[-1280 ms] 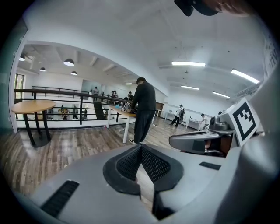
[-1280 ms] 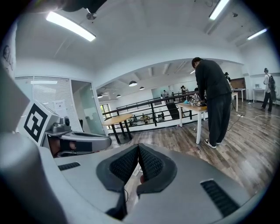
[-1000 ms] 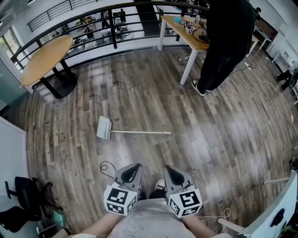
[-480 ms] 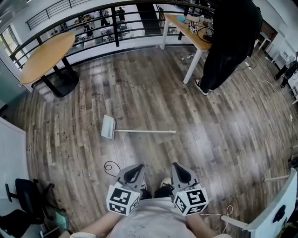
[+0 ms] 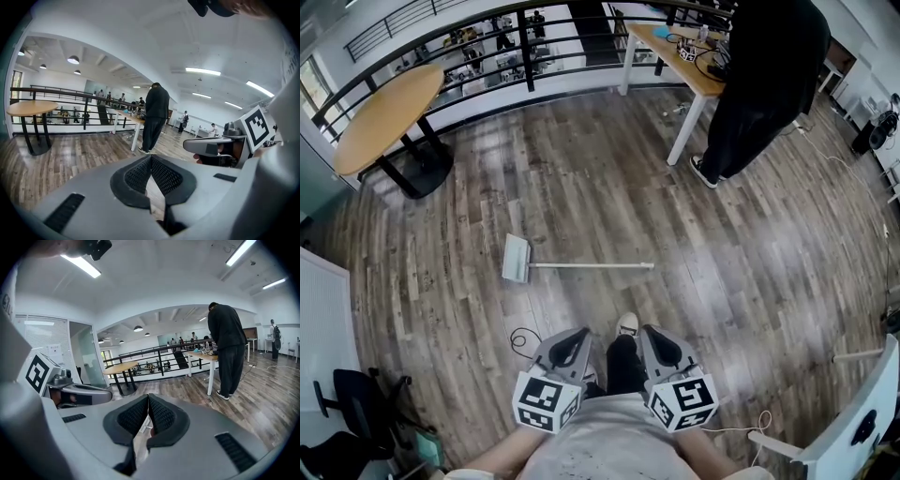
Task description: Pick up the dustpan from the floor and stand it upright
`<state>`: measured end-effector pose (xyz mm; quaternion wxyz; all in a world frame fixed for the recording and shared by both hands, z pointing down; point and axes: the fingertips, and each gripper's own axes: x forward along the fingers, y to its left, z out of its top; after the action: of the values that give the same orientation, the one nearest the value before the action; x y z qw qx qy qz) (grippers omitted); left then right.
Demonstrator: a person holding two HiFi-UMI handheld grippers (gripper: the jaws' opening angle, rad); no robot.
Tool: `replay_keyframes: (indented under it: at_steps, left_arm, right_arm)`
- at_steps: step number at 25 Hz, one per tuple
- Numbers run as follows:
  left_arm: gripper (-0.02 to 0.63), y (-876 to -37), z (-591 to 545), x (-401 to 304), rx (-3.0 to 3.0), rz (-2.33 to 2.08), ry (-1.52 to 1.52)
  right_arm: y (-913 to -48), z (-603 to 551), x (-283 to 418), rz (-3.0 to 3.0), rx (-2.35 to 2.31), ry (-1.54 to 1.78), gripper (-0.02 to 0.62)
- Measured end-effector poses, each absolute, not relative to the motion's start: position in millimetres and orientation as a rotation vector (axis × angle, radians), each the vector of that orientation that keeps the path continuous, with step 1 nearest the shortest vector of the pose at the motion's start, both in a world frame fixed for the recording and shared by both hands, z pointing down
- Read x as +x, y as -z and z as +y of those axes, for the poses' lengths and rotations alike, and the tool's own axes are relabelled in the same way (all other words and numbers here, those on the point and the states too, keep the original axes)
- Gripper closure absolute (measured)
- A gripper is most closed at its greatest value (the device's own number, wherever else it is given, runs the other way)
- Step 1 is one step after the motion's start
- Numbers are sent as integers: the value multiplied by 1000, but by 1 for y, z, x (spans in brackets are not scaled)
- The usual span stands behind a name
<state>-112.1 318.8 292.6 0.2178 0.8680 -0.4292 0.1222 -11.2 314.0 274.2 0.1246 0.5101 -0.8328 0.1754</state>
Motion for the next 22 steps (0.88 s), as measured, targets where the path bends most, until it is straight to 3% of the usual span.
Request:
replay_keyframes:
  at_steps: [22]
  left_arm:
    - [584,-282,118,-11,2351,-1313,-333]
  right_arm:
    - [-270,105,98,-2496,1402,-513,571]
